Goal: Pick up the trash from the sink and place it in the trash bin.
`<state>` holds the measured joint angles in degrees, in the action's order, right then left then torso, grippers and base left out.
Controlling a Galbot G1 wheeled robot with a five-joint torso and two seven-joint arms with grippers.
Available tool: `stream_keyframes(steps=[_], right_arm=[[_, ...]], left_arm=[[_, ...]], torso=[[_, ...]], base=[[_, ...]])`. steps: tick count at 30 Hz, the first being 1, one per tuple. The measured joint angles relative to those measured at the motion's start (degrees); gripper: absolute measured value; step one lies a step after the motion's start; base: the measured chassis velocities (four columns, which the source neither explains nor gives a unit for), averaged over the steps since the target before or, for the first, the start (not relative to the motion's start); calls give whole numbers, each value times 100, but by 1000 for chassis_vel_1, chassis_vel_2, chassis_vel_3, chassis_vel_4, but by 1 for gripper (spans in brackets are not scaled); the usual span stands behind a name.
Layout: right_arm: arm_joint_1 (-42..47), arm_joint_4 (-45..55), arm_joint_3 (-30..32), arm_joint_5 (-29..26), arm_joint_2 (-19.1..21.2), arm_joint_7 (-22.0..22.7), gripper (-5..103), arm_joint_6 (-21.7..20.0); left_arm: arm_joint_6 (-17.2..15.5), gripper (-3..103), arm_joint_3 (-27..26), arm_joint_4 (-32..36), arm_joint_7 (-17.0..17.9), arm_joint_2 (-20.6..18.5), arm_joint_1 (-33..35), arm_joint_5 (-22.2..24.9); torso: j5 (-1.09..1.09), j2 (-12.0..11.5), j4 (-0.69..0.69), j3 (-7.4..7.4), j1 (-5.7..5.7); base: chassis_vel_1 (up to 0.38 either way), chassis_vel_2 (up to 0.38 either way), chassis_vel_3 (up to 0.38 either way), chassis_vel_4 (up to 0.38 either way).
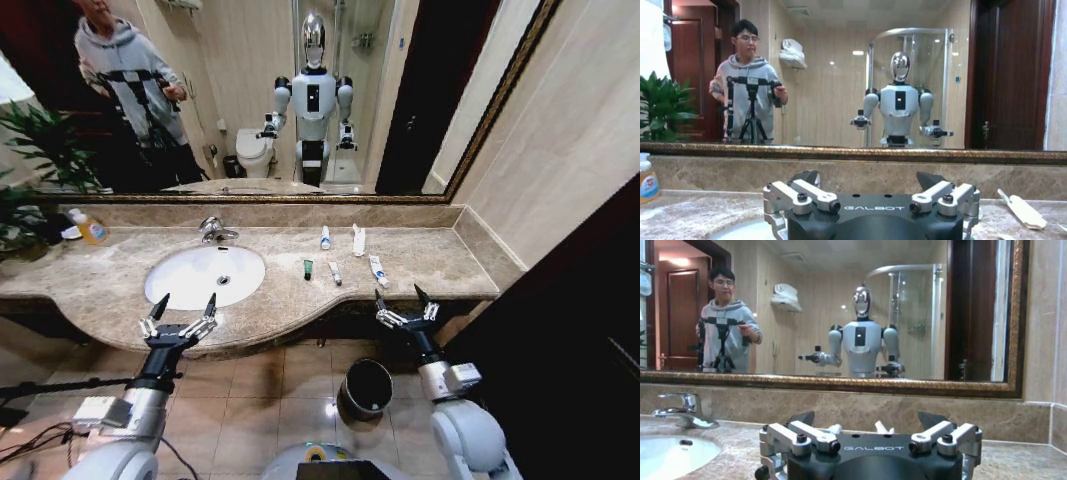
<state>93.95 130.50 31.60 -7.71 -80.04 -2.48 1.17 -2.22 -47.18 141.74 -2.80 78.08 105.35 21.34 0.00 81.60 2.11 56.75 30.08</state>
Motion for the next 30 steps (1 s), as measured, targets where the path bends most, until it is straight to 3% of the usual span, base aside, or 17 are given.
stream_keyframes(steps=[20,30], right_arm=[[-740,-587,-60,-186,567,85,100,-655],[-1556,-1296,-312,-398,865,294,100,-955]], left_arm=[[0,100,0,0,0,0,0,0],[0,100,0,0,0,0,0,0]], torso=[[0,0,0,0,0],[1,0,0,0,0]], base=[[0,0,0,0],[0,0,0,0]])
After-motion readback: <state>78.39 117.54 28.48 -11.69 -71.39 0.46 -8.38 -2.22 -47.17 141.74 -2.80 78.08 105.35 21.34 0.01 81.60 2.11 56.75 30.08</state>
